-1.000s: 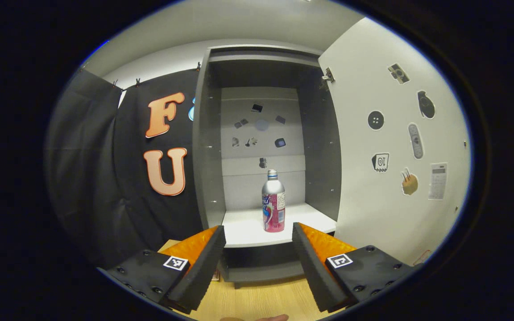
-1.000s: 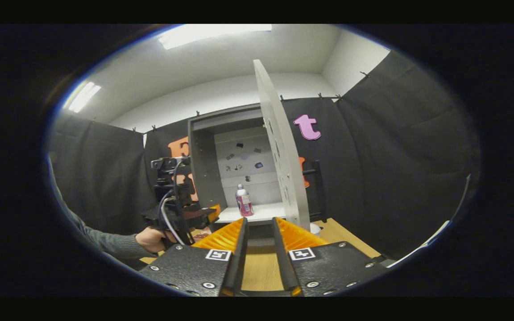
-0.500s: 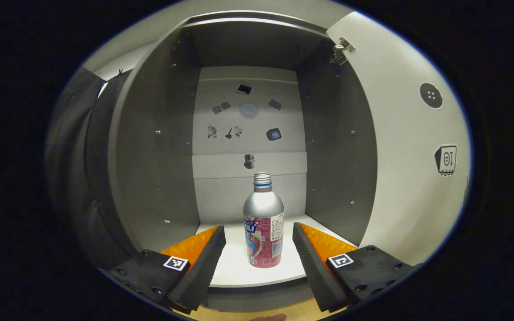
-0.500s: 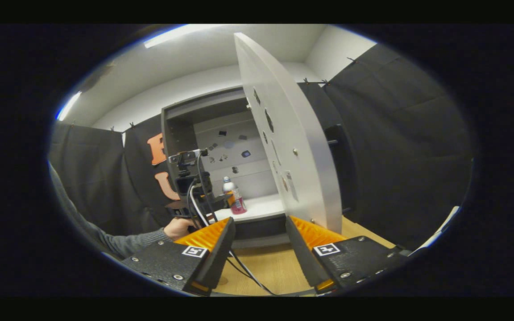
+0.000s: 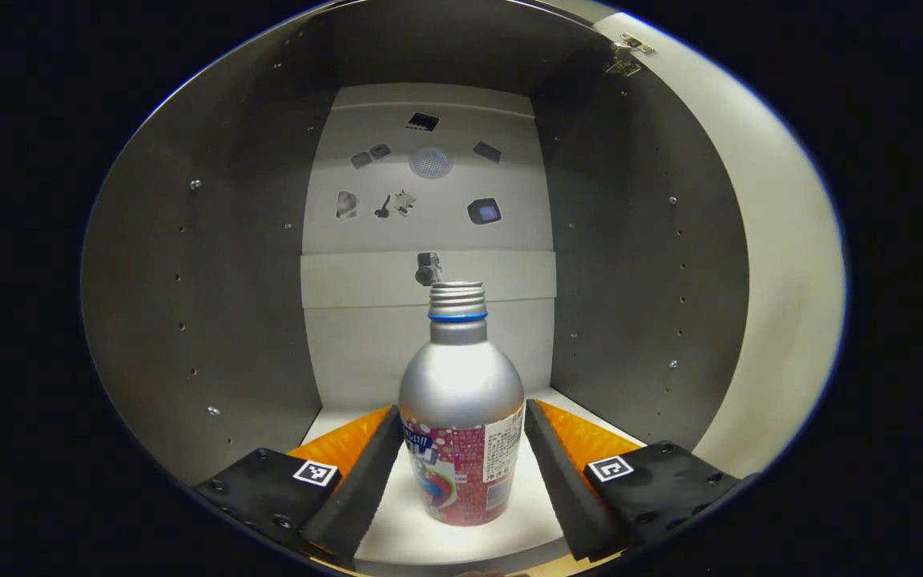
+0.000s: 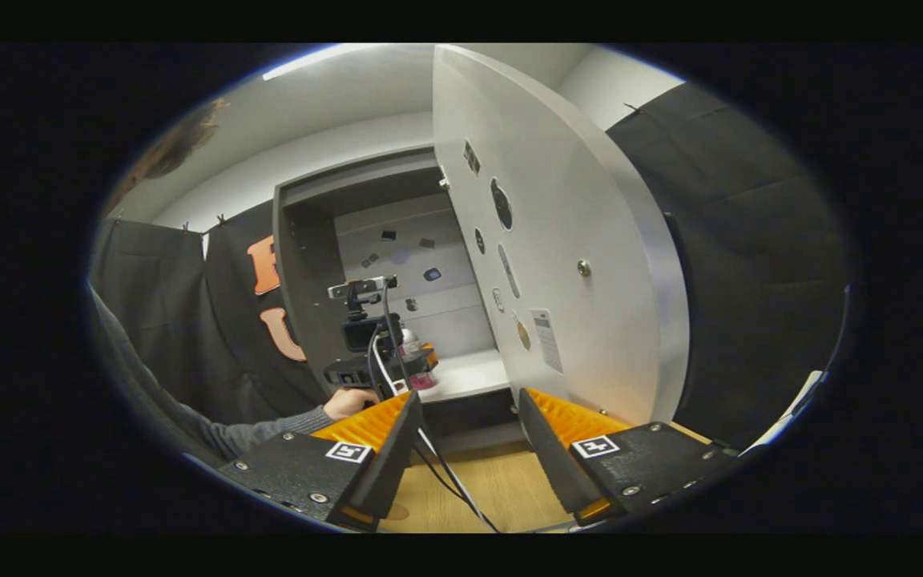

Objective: Open the cabinet door with the right hand, grasp the bottle in the cabinet with the left hand and place it on the coaster, then close the cabinet door with the right hand.

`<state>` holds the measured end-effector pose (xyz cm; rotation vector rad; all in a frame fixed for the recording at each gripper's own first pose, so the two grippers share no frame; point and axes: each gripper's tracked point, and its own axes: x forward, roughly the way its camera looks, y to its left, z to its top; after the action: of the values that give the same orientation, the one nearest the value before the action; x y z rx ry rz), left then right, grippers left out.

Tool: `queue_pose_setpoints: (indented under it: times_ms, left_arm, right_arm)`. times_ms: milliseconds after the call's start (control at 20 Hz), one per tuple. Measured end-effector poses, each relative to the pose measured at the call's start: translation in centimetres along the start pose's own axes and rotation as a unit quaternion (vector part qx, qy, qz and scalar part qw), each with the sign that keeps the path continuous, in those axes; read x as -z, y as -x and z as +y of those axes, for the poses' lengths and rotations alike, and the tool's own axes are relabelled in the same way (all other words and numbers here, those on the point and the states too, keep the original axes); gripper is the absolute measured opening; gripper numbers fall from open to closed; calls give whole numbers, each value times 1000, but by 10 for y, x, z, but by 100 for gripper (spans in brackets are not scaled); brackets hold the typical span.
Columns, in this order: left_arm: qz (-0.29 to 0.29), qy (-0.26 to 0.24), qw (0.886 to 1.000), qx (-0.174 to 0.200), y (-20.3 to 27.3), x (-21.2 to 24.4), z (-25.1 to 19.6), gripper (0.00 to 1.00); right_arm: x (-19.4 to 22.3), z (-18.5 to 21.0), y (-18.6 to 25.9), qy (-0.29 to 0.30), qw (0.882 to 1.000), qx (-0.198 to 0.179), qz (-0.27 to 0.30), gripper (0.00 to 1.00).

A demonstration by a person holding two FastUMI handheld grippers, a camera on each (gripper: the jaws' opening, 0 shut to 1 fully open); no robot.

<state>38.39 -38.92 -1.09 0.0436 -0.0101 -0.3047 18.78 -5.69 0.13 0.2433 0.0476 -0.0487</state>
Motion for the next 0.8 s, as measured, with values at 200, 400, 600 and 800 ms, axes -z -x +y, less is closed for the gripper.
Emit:
queue_pose_setpoints:
  times_ms: [200,400,600,800]
  left_arm:
    - [-16,-3,1000,-3,23,-13,2,84]
    - [-36,-6,999,-7,74,-27,6,84]
    - [-39,-21,999,-25,144,-18,21,85]
    - [-18,-32,998,-48,212,26,40,84]
  right_arm:
    - [3,2,2,-10,1000,2,5,76]
    - [12,5,16,-17,1000,-4,15,77]
    - [23,10,34,-26,999,-21,32,76]
    - [35,12,54,-40,997,-34,53,76]
